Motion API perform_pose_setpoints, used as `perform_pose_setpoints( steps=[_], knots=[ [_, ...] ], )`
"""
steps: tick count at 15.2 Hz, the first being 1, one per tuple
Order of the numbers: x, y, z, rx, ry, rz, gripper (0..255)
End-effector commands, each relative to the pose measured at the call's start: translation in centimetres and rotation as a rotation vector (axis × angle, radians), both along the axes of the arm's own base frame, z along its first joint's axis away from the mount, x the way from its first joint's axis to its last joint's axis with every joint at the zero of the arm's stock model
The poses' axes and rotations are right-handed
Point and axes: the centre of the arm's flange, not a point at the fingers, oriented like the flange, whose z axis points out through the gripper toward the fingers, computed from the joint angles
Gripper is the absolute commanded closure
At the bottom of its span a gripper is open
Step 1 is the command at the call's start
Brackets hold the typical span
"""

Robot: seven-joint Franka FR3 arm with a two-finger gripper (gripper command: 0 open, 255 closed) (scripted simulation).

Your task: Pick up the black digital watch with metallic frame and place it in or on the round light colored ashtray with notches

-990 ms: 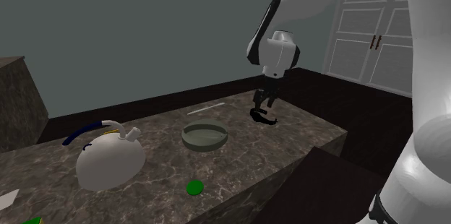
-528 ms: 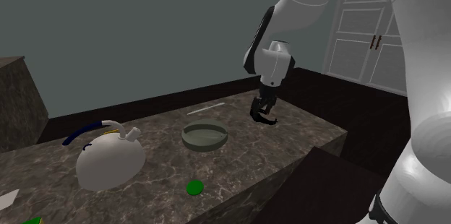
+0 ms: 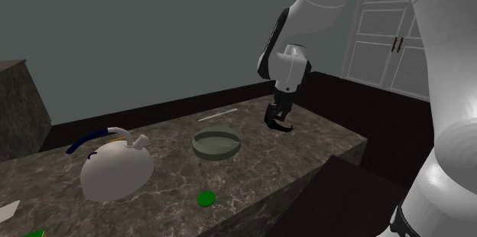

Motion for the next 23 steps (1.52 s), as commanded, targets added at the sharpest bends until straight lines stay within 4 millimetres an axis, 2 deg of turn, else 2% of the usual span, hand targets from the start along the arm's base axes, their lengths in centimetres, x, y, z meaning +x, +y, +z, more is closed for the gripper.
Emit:
perform_pose_setpoints(
  steps=[1, 10, 23],
  knots=[
    [0.0, 0.0, 0.0, 0.000, 0.000, 0.000, 255],
    [0.0, 0.0, 0.0, 0.000, 0.000, 0.000, 255],
    [0.0, 0.0, 6.9, 0.000, 0.000, 0.000, 255]
  ],
)
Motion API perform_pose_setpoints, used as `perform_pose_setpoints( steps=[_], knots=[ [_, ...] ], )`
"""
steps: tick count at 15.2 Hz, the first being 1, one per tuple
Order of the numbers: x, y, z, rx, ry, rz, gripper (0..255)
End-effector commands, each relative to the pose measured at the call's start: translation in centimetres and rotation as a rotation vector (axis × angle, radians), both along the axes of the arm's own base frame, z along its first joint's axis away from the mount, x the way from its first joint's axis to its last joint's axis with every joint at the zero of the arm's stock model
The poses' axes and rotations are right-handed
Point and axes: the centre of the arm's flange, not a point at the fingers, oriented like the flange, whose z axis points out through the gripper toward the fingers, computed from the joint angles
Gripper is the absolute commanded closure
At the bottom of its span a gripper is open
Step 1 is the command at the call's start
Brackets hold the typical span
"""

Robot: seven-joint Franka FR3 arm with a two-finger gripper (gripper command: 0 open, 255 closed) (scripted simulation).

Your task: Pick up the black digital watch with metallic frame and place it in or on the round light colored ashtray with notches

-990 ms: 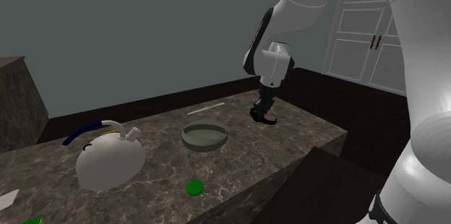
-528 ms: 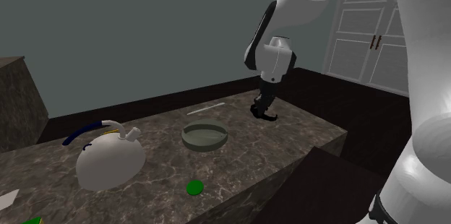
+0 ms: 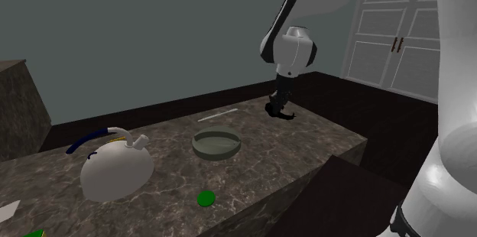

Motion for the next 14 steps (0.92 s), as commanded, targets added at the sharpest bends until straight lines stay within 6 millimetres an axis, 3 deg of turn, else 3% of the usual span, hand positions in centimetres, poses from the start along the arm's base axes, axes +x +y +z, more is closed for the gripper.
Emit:
perform_pose_setpoints(
  steps=[1, 6, 14],
  knots=[
    [0.0, 0.0, 1.1, 0.000, 0.000, 0.000, 255],
    [0.0, 0.0, 3.7, 0.000, 0.000, 0.000, 255],
    [3.1, 10.1, 4.2, 0.000, 0.000, 0.000, 255]
  ],
)
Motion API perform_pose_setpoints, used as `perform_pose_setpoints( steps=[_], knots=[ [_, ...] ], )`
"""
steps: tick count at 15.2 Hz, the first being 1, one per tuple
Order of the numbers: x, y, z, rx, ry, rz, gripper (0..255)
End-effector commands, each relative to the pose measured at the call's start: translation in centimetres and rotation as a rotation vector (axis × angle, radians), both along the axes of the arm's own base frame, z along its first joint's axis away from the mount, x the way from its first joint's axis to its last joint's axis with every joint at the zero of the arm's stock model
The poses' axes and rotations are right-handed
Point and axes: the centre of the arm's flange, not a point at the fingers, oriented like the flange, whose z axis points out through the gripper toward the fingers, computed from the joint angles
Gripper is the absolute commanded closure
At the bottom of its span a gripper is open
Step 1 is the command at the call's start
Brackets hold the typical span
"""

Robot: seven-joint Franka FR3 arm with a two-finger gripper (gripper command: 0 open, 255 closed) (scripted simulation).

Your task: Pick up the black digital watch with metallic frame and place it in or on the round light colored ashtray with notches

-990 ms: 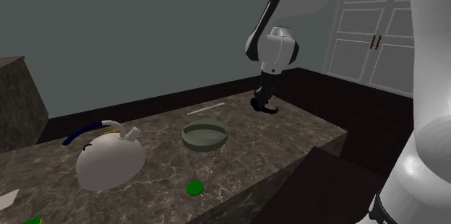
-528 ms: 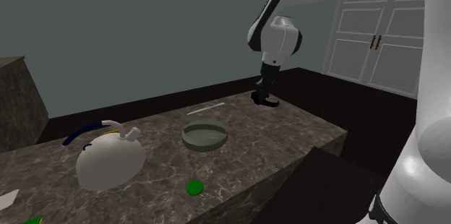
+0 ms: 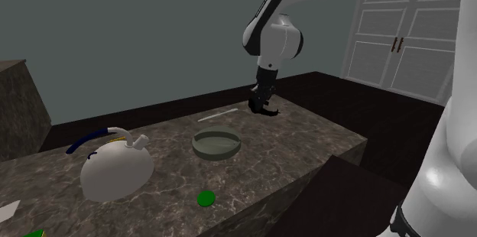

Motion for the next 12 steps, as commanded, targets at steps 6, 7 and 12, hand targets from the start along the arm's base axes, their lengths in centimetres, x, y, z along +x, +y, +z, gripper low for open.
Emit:
perform_pose_setpoints(
  steps=[6, 7, 12],
  knots=[
    [2.6, 8.7, 0.5, 0.000, 0.000, -0.002, 255],
    [3.0, 9.9, 0.5, 0.000, 0.000, -0.002, 255],
    [5.0, 16.2, 0.9, 0.000, 0.000, -0.002, 255]
  ],
)
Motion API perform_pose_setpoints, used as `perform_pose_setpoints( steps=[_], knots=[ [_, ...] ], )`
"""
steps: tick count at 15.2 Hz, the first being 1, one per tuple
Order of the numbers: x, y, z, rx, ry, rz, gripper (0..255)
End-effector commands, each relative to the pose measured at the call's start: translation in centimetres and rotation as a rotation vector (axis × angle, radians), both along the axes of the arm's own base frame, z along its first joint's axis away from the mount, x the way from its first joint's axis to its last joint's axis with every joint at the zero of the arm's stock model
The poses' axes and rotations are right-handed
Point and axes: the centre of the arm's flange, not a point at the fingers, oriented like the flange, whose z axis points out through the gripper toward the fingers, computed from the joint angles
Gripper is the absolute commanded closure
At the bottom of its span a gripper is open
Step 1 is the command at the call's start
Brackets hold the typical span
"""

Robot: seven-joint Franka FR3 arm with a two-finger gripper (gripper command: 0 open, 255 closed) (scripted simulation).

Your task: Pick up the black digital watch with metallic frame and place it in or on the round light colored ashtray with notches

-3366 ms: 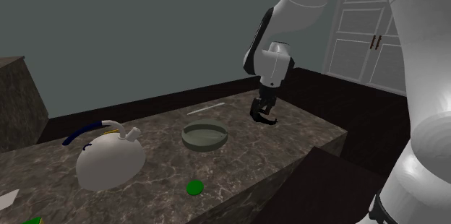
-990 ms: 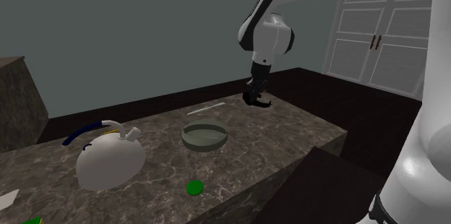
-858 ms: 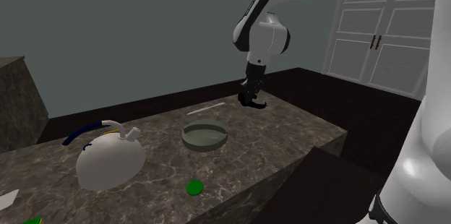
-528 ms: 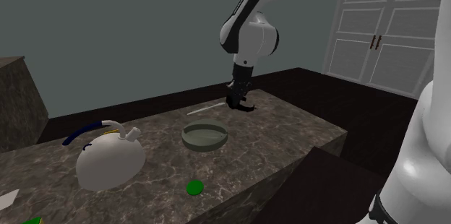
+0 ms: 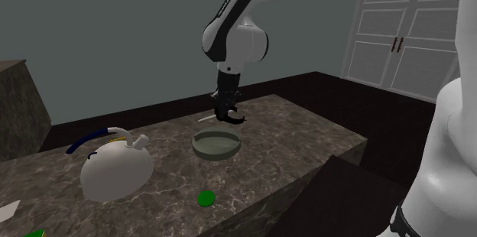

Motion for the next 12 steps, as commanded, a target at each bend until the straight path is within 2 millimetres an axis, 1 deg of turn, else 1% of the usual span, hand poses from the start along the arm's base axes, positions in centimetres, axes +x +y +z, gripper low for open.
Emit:
perform_pose_setpoints(
  steps=[1, 3, 4, 12],
  knots=[
    [0.6, 2.2, 0.2, 0.000, 0.000, -0.002, 255],
    [1.4, 4.7, 0.3, 0.000, 0.000, -0.002, 255],
    [1.6, 5.2, 0.3, 0.000, 0.000, -0.002, 255],
    [1.6, 5.2, -3.9, 0.000, 0.000, -0.002, 255]
  ],
)
